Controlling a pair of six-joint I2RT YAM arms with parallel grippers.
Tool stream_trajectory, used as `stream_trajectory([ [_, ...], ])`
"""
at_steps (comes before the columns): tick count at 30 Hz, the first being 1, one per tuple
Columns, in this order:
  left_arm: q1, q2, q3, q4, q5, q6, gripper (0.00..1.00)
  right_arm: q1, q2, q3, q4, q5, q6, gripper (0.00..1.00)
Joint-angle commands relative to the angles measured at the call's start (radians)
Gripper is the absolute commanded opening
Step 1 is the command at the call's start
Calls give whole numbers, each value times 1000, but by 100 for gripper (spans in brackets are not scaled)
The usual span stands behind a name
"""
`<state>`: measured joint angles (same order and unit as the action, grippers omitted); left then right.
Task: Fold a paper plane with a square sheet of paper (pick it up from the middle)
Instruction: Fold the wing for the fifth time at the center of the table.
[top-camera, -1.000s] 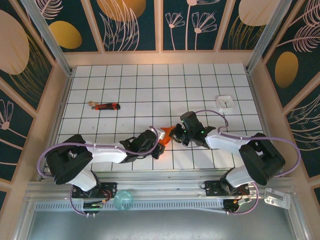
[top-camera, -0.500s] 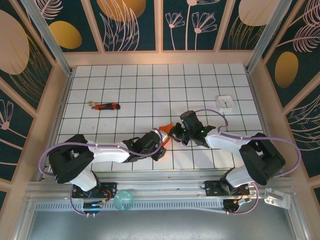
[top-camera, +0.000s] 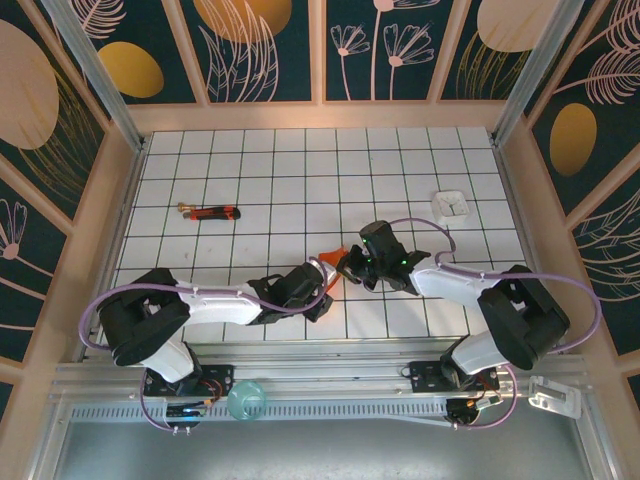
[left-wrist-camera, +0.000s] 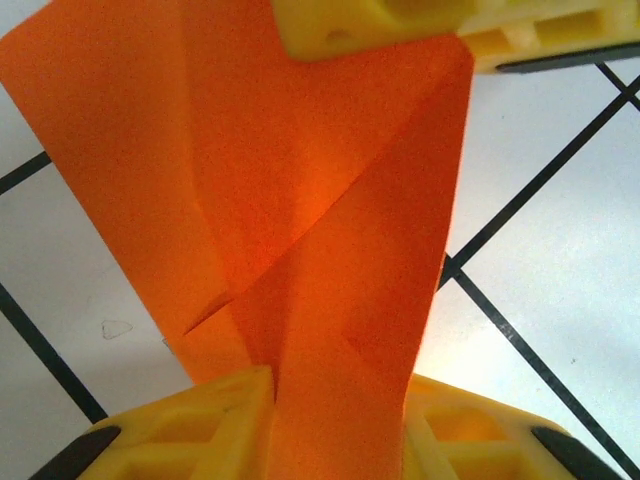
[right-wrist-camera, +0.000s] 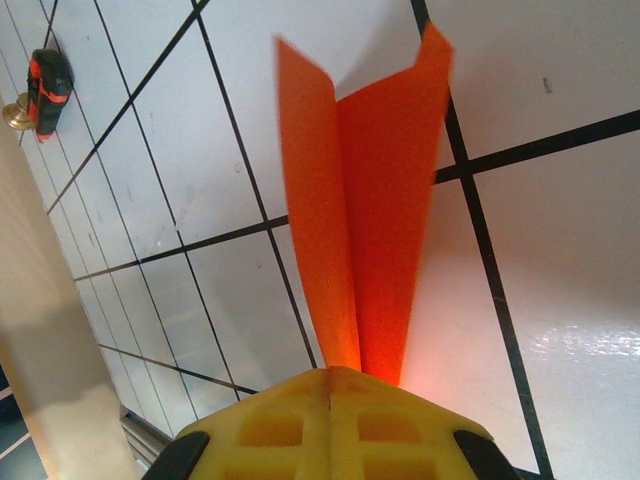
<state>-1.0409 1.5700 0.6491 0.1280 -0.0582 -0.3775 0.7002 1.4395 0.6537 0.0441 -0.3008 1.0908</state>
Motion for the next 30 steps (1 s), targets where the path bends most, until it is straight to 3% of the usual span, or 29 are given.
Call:
stream_trajectory([
  [1,-5,-31,15,-14,-7,-1,33,-3,14,-12,0,-6,14,0],
  [21,-4,-16,9,-6,1,-18,10,-1,25,-23,18,-12,17,0],
  [28,-4,-14,-31,61,28,-81,0,-5,18,-32,21,-9,16,0],
  [30,-3,-13,-46,96,50,-109,0,-6,7,-34,18,-5,14,5],
])
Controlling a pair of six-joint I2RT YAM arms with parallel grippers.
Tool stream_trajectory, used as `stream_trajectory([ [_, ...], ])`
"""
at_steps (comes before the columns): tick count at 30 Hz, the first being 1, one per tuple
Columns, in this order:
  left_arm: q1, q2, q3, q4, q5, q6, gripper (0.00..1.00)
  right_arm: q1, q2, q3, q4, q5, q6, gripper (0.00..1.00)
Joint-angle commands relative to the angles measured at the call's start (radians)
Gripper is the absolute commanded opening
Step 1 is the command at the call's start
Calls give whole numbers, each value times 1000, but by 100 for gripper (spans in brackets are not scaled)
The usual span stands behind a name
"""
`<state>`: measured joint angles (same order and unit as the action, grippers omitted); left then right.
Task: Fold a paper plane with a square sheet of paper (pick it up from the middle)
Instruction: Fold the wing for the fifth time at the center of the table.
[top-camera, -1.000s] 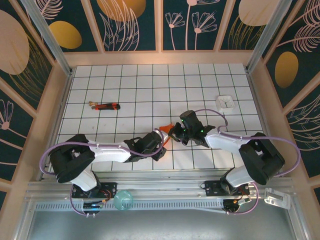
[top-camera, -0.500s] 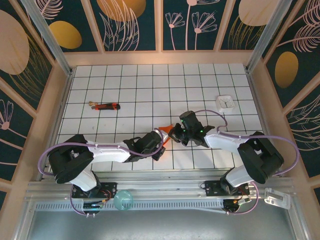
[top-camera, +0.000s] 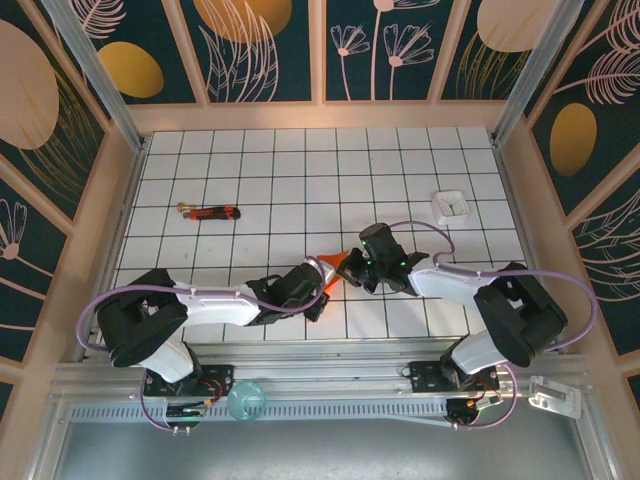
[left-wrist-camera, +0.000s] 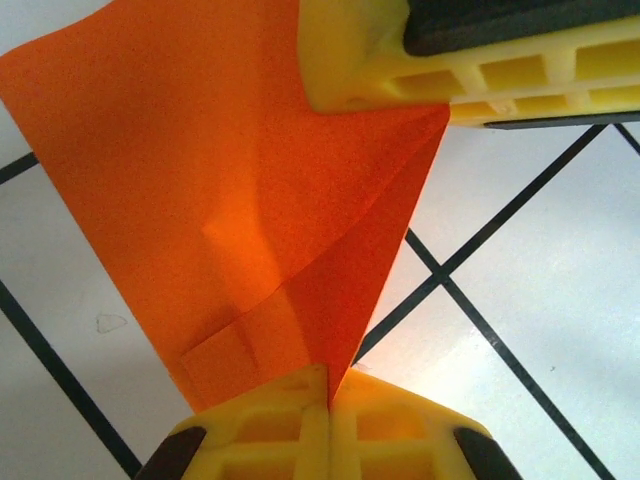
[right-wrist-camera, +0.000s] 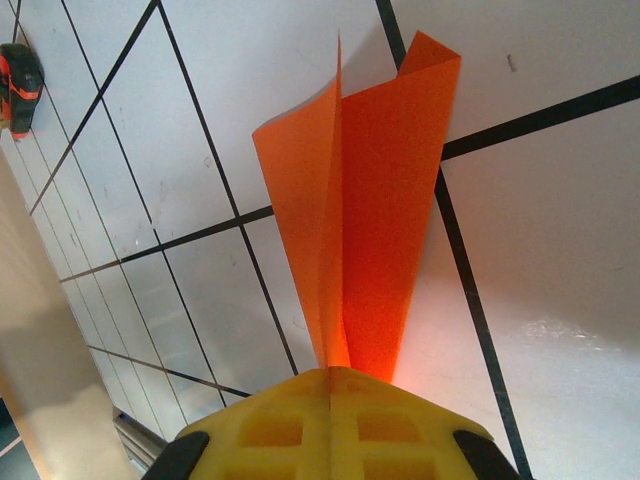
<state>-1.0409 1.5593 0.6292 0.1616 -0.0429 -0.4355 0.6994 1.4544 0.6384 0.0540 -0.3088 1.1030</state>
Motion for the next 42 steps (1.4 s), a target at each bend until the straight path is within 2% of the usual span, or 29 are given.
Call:
stream_trajectory([
  [1,-4,-2,-32,78,41,-64,0,-6,-14,-19,6,5,-1,8],
  [6,7,-10,-69,155,73,-126,0,-14,-66,-14,-30,35,-34,22],
  [11,24,-20,-109,235,109,-184,0,-30,-128,-12,-85,66,-94,27],
  [22,78,-10,-202,447,239,-341,0,-58,-189,-2,-110,114,-283,29],
  [30,93,38,-232,592,334,-452,0,-58,-172,2,-92,96,-331,29],
  [42,96,98,-240,639,362,-495,0,-59,-173,-8,-94,82,-355,27],
])
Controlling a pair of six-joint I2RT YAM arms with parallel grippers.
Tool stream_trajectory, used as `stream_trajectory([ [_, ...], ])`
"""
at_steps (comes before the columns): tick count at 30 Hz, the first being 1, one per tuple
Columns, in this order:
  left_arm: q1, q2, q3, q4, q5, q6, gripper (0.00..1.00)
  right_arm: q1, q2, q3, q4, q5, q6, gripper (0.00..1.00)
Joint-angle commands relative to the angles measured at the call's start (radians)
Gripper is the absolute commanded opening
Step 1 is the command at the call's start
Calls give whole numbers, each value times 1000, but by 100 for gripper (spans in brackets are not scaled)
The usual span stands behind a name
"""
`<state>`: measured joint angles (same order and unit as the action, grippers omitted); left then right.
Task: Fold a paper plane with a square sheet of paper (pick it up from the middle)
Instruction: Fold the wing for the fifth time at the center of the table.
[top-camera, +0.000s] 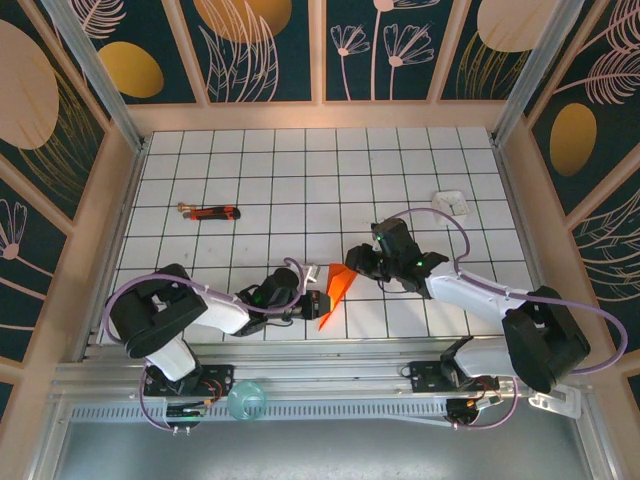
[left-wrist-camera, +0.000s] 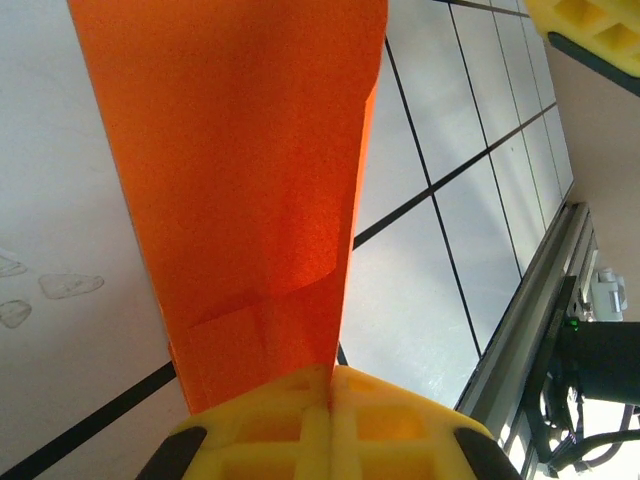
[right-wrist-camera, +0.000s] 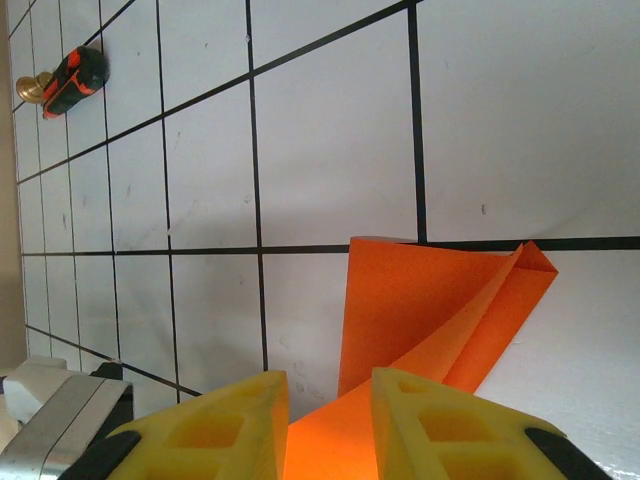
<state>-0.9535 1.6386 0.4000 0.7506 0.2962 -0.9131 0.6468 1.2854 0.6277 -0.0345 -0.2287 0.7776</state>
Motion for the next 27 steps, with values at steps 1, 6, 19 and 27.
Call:
stream_trajectory([
  [1,8,25,-7,50,27,-17,0,-7,-6,3,-8,3,-29,27],
  [6,8,52,2,55,48,-18,0,-7,-15,-3,-14,7,-32,27],
  [19,7,70,-7,91,53,-54,0,-5,1,-16,1,-23,-46,27],
  [27,9,120,-23,159,78,-116,0,-2,11,-26,11,-47,-55,26],
])
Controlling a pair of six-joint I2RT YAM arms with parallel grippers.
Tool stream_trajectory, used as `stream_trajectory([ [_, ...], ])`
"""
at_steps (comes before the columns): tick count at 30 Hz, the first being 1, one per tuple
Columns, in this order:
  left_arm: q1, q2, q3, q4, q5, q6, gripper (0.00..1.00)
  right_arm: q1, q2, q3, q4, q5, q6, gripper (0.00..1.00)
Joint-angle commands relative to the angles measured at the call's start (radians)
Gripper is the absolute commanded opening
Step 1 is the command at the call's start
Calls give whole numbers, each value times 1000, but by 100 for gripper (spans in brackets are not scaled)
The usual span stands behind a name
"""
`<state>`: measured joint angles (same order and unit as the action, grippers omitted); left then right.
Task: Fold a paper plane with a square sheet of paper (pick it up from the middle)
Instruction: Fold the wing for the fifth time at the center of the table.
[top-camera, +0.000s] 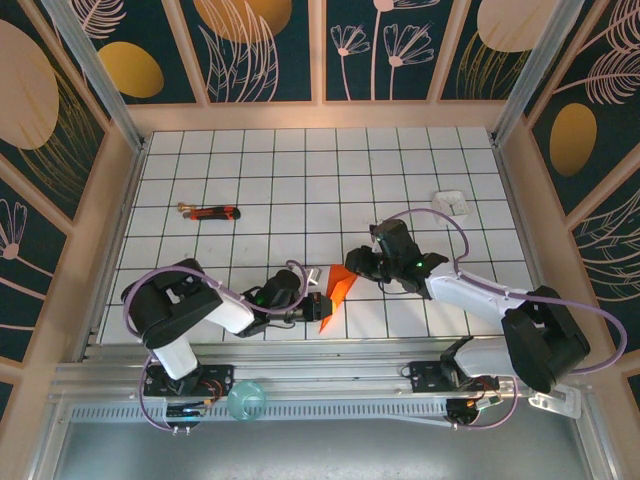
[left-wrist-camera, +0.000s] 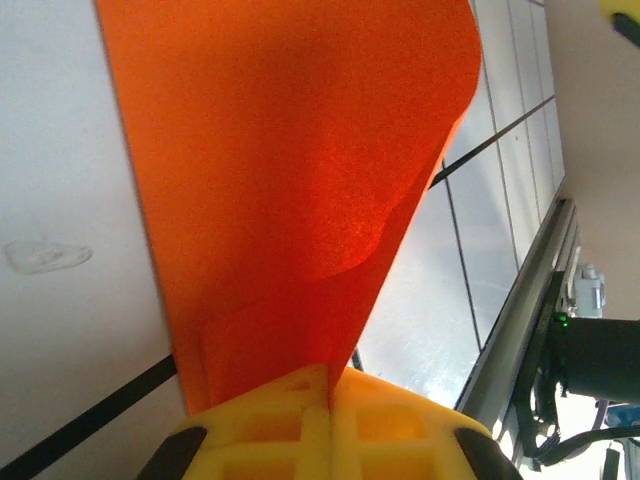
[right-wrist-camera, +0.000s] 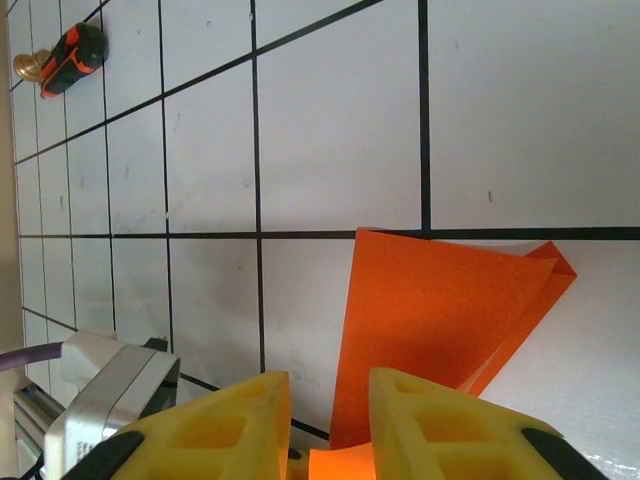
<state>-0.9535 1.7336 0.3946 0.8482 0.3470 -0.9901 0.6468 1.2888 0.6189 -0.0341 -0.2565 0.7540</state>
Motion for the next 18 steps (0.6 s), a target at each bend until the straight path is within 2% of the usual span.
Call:
stream_trajectory([
  [1,10,29,-20,70,31,-50,0,-1,7,-19,11,-20,-32,26],
  [14,11,70,-31,86,48,-124,0,7,13,-31,21,-35,-53,25],
  [18,10,82,-38,98,55,-151,0,20,18,-45,40,-46,-58,22],
])
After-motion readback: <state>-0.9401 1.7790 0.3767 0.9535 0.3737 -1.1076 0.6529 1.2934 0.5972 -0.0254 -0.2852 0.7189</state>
